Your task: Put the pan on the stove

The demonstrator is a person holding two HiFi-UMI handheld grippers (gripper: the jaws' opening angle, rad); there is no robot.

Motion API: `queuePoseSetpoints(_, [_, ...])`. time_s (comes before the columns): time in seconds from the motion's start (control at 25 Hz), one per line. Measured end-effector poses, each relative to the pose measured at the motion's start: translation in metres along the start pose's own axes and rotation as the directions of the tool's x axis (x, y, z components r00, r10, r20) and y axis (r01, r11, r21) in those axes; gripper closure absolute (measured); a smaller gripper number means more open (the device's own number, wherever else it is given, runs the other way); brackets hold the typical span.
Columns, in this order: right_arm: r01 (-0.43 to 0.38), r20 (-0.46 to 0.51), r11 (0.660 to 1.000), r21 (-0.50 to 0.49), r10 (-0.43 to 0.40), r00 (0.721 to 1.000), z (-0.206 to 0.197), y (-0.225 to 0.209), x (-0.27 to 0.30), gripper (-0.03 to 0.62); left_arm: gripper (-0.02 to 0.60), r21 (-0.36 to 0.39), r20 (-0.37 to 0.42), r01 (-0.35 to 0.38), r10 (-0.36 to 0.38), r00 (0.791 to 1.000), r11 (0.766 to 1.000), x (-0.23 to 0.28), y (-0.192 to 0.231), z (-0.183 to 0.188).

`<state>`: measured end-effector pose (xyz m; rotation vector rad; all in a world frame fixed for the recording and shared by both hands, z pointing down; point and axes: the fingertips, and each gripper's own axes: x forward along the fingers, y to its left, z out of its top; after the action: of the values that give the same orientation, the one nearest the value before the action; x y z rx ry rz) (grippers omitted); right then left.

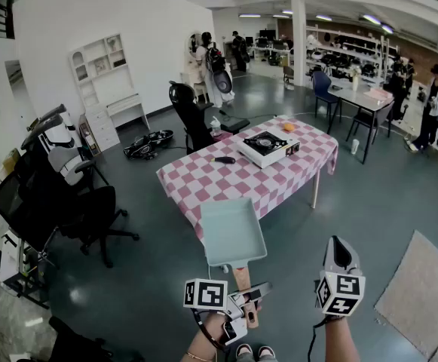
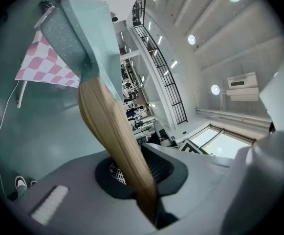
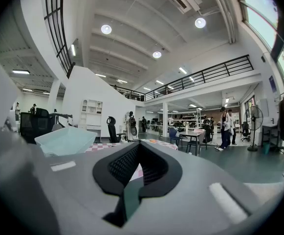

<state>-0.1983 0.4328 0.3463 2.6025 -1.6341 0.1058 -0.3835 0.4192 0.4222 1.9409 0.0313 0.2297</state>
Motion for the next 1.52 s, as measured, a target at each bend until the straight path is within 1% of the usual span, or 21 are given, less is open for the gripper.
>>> queuePoseSetpoints(0.24, [0.017, 0.007, 1.0, -0.005, -0.017, 1.0, 0.003, -0.003, 0.0, 0.587, 0.557, 0.0, 0.006, 0.004, -0.004, 1.0, 1.0, 0.0, -0.001, 0.003])
queuePoseSetpoints(0.4, [-0.018, -0.027, 1.0, -0.007, 0.018, 0.999, -0.002, 0.006, 0.007, 0.587, 0.557, 0.003, 0.006, -0.002, 0.002, 1.0, 1.0, -0.002, 0.002, 0.009])
queuePoseSetpoints(0.48, [-0.027, -0.037, 1.0, 0.012, 0.027, 0.999, -0.004, 0.011, 0.013, 0.586, 0.557, 0.006, 0.003, -0.004, 0.004, 1.0, 1.0, -0.004, 0.004, 0.015])
queuePoseSetpoints(0.64, [0.029, -0.006, 0.999, 0.034, -0.029, 1.0, -0.004, 0.01, 0.015, 0.585, 0.555, 0.012, -0.014, -0.012, 0.012, 1.0, 1.0, -0.008, 0.012, 0.023])
queuePoseSetpoints(0.92, [0.087, -0.042, 0.992, 0.094, -0.083, 0.996, -0.019, 0.01, 0.024, 0.585, 0.554, 0.014, -0.064, -0.02, 0.021, 0.998, 1.0, -0.016, 0.029, 0.037])
queuePoseSetpoints(1.16, [0.138, -0.063, 0.982, 0.129, -0.131, 0.989, -0.029, 0.0, 0.036, 0.585, 0.552, -0.001, -0.095, -0.018, 0.018, 0.995, 1.0, -0.008, 0.04, 0.052])
queuePoseSetpoints(1.36, [0.153, -0.066, 0.98, 0.126, -0.146, 0.987, -0.032, -0.008, 0.064, 0.585, 0.552, 0.0, -0.108, -0.017, 0.017, 0.994, 1.0, 0.009, 0.053, 0.074])
queuePoseSetpoints(1.52, [0.15, -0.074, 0.982, 0.115, -0.142, 0.987, -0.031, -0.021, 0.096, 0.585, 0.551, -0.002, -0.101, -0.013, 0.013, 0.995, 1.0, 0.031, 0.06, 0.1])
